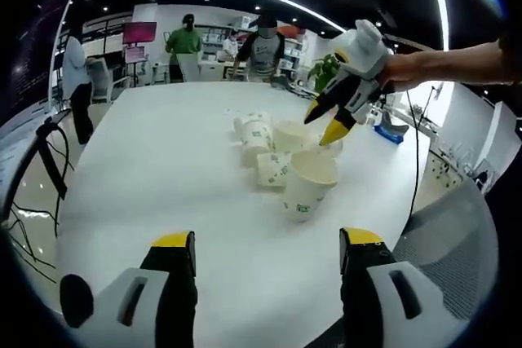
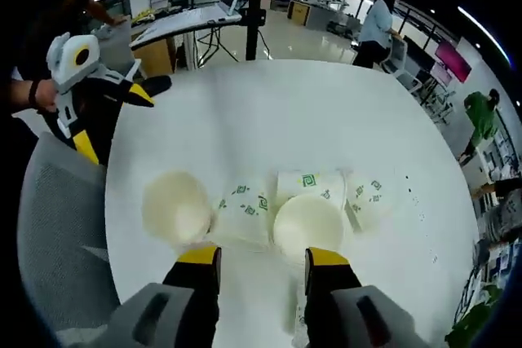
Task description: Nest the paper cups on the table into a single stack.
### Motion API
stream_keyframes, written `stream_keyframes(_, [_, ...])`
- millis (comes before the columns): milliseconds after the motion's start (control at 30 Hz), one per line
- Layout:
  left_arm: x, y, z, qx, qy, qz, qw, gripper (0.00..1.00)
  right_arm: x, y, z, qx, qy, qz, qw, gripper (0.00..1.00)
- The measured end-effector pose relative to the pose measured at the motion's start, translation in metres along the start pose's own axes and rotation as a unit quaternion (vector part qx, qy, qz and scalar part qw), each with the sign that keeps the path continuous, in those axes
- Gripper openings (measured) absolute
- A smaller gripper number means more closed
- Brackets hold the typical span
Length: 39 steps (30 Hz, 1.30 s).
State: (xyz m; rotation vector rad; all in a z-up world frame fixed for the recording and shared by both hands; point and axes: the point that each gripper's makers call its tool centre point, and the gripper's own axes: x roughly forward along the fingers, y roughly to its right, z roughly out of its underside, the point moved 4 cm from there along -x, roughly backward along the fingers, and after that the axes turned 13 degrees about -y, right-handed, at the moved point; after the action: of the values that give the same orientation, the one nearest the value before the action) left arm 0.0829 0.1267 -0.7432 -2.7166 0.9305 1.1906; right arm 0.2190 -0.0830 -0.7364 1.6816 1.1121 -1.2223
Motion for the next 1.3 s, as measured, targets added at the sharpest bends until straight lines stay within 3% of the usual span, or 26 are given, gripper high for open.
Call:
stream_keyframes(333, [-0.003, -0.006, 0.007, -0.007, -0.005, -0.006, 0.9999, 0.69, 0.01, 0.009, -0.001, -0.043, -0.018, -0.011, 0.9988, 0.39])
stream_keyframes(400, [-0.003, -0.006, 0.007, -0.009, -0.005, -0.007, 0.9999, 0.69, 0.012, 0.002, 0.0, -0.058, -0.025, -0.014, 0.9979, 0.39])
stream_keyframes(433, [-0.004, -0.006, 0.008, -0.01, -0.005, -0.008, 0.9999, 0.69, 0.021, 0.012, 0.0, -0.065, -0.03, -0.017, 0.9973, 0.39])
stream_keyframes(533, [-0.004, -0.006, 0.008, -0.011, -0.005, -0.008, 0.9999, 0.7, 0.027, 0.013, 0.002, -0.074, -0.038, -0.019, 0.9963, 0.39])
stream_keyframes(667, [-0.006, -0.008, 0.007, -0.013, -0.003, -0.01, 0.9999, 0.7, 0.021, 0.008, 0.0, -0.084, -0.047, -0.024, 0.9951, 0.39])
stream_keyframes(733, [-0.007, -0.009, 0.006, -0.014, -0.002, -0.012, 0.9998, 0.7, 0.034, 0.017, 0.004, -0.087, -0.054, -0.028, 0.9944, 0.39])
stream_keyframes(867, [-0.006, -0.012, 0.007, -0.016, -0.004, -0.015, 0.9998, 0.7, 0.03, 0.007, 0.009, -0.115, -0.075, -0.022, 0.9903, 0.37])
stream_keyframes(900, [-0.006, -0.012, 0.008, -0.017, -0.004, -0.015, 0.9997, 0.7, 0.045, 0.02, 0.011, -0.121, -0.079, -0.024, 0.9893, 0.37])
stream_keyframes(1300, [-0.003, -0.016, 0.013, -0.02, -0.011, -0.018, 0.9996, 0.69, 0.048, 0.008, 0.002, -0.135, -0.092, -0.03, 0.9861, 0.29])
